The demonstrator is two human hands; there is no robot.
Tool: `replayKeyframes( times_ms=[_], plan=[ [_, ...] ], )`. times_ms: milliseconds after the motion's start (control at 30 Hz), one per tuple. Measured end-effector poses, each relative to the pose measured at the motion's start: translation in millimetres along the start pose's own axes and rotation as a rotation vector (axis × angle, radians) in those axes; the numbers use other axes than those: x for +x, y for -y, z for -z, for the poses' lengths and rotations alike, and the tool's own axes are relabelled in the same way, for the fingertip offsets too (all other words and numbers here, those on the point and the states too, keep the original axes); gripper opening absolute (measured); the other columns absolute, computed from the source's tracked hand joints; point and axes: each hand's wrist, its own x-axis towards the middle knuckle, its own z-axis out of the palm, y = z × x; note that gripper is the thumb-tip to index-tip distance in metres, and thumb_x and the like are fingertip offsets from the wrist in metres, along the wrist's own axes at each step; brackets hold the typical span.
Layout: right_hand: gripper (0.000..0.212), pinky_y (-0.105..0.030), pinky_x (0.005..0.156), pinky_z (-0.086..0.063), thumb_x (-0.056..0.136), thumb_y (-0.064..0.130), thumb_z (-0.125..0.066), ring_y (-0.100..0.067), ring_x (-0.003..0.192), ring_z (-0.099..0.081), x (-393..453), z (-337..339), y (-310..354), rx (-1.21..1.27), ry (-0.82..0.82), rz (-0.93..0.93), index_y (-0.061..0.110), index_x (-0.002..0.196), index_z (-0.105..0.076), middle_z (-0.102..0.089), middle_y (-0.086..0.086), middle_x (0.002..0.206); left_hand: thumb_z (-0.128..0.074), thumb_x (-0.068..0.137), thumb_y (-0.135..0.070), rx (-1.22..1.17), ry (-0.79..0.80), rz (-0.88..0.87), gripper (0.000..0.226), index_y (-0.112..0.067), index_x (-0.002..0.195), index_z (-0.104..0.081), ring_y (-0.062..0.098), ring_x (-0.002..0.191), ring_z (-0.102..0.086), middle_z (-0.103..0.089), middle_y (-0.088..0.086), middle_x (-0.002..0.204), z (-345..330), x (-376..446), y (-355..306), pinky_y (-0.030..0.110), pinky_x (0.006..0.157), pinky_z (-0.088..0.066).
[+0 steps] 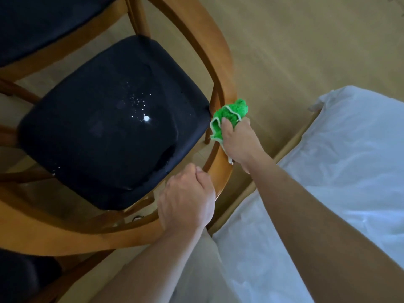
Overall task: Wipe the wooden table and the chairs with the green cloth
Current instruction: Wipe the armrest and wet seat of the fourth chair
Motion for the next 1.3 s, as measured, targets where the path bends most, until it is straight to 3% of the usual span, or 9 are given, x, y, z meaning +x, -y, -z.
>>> replayKeyframes(
  times_ms=[100,200,333,500,700,933,1100,1167,1300],
  plan=[
    [0.049,-0.035,0.081,-0.040,0.104,0.038,-0.034,-0.032,0.110,-0.054,42,3,18,0.081,-0.132,-0.006,0.000,0.134,-0.037,-0.045,-0.013,0.111,-0.025,0.095,-0.033,0.008,-0.008,-0.011,0.036,-0.030,0.060,-0.034,0.004,0.050,-0.044,-0.050,-0.007,0.058,1,-1,-2,0.016,0.044,-0.024],
    [0.046,-0.029,0.078,-0.038,0.106,0.028,-0.030,-0.026,0.103,-0.054,66,2,33,0.141,-0.173,-0.015,0.008,0.147,-0.027,-0.039,-0.018,0.128,-0.024,0.094,-0.034,0.023,-0.025,-0.019,0.036,-0.031,0.059,-0.032,0.004,0.049,-0.044,-0.050,-0.009,0.057,-1,0,-1,0.017,0.044,-0.022],
    [0.049,-0.035,0.081,-0.039,0.104,0.042,-0.035,-0.033,0.109,-0.056,57,7,28,0.030,-0.131,0.053,0.000,0.129,-0.035,-0.055,-0.018,0.117,-0.024,0.093,-0.033,0.015,-0.037,0.002,0.037,-0.029,0.057,-0.034,0.007,0.046,-0.045,-0.049,-0.007,0.054,-2,0,-3,0.018,0.041,-0.026],
    [0.050,-0.033,0.077,-0.034,0.102,0.045,-0.033,-0.028,0.094,-0.049,6,8,3,-0.041,0.052,-0.009,0.002,0.125,-0.043,-0.046,-0.010,0.103,-0.029,0.095,-0.031,0.039,-0.035,0.029,0.038,-0.027,0.057,-0.035,0.007,0.047,-0.045,-0.044,-0.007,0.052,-2,1,-5,0.024,0.043,-0.034],
    [0.052,-0.032,0.074,-0.040,0.099,0.049,-0.035,-0.026,0.090,-0.058,-50,4,-30,0.110,0.280,-0.175,0.002,0.115,-0.050,-0.063,-0.015,0.108,-0.036,0.095,-0.028,0.082,-0.021,0.044,0.037,-0.026,0.059,-0.033,0.011,0.050,-0.043,-0.042,-0.008,0.055,-2,2,-4,0.029,0.049,-0.029],
    [0.071,-0.049,0.096,-0.049,0.089,0.060,-0.042,-0.032,0.107,-0.062,23,12,6,0.084,0.169,-0.126,0.001,0.127,-0.050,-0.063,-0.017,0.119,-0.027,0.093,-0.035,0.113,-0.019,0.048,0.032,-0.027,0.063,-0.035,0.008,0.051,-0.039,-0.040,-0.010,0.057,-2,2,-2,0.024,0.046,-0.021],
    [0.053,-0.038,0.091,-0.047,0.098,0.036,-0.050,-0.033,0.114,-0.057,68,11,42,-0.129,-0.040,0.002,-0.001,0.131,-0.032,-0.055,-0.018,0.126,-0.027,0.091,-0.033,0.069,-0.044,0.062,0.033,-0.028,0.058,-0.026,0.006,0.049,-0.035,-0.038,-0.010,0.054,-4,1,-1,0.021,0.045,-0.017],
    [0.053,-0.037,0.085,-0.045,0.097,0.035,-0.052,-0.034,0.112,-0.056,62,11,38,-0.182,-0.031,-0.006,-0.001,0.129,-0.031,-0.055,-0.018,0.125,-0.031,0.091,-0.031,0.049,-0.074,0.038,0.033,-0.028,0.059,-0.027,0.007,0.047,-0.033,-0.040,-0.008,0.053,-3,1,-1,0.020,0.045,-0.015],
    [0.070,-0.043,0.092,-0.050,0.088,0.042,-0.060,-0.032,0.108,-0.058,31,7,17,-0.185,0.082,-0.126,-0.006,0.130,-0.030,-0.056,-0.017,0.122,-0.031,0.091,-0.032,0.035,-0.088,0.032,0.031,-0.026,0.061,-0.036,0.009,0.050,-0.038,-0.046,-0.006,0.056,-6,1,2,0.020,0.044,-0.018]
  ],
)
